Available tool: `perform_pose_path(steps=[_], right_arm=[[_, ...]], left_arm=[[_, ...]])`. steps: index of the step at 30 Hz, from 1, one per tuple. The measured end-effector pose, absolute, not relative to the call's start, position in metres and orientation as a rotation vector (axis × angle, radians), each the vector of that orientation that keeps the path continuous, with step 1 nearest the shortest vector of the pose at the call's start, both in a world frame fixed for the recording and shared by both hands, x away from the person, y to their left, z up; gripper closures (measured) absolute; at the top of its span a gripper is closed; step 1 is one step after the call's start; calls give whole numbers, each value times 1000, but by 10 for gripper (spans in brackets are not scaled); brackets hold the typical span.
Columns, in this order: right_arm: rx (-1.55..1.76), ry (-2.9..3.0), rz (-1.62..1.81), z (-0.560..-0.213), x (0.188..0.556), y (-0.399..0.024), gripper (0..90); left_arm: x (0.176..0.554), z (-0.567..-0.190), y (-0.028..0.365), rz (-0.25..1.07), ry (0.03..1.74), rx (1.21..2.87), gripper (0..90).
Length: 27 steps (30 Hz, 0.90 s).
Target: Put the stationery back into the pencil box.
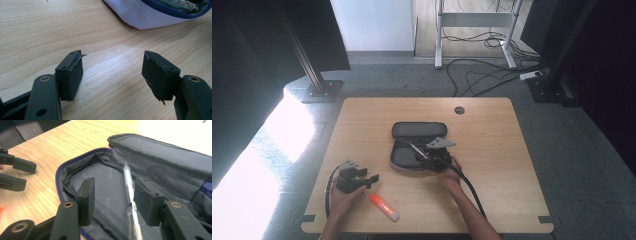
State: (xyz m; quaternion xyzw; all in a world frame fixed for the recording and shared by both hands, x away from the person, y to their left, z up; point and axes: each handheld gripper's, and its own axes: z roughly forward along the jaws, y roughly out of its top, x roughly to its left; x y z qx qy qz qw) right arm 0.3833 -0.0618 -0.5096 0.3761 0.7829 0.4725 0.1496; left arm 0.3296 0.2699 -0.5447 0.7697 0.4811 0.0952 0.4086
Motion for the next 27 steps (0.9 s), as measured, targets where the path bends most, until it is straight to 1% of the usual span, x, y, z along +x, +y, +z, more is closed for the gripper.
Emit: perform_pose_path(steps=[15, 27], right_arm=[[1096, 2221, 1423, -512, 358, -71, 499], [1085, 2222, 1461, -513, 340, -70, 498]], left_arm=[[330, -545, 270, 240, 1215, 1940, 336], [329, -545, 270, 239, 1216, 1941, 336]])
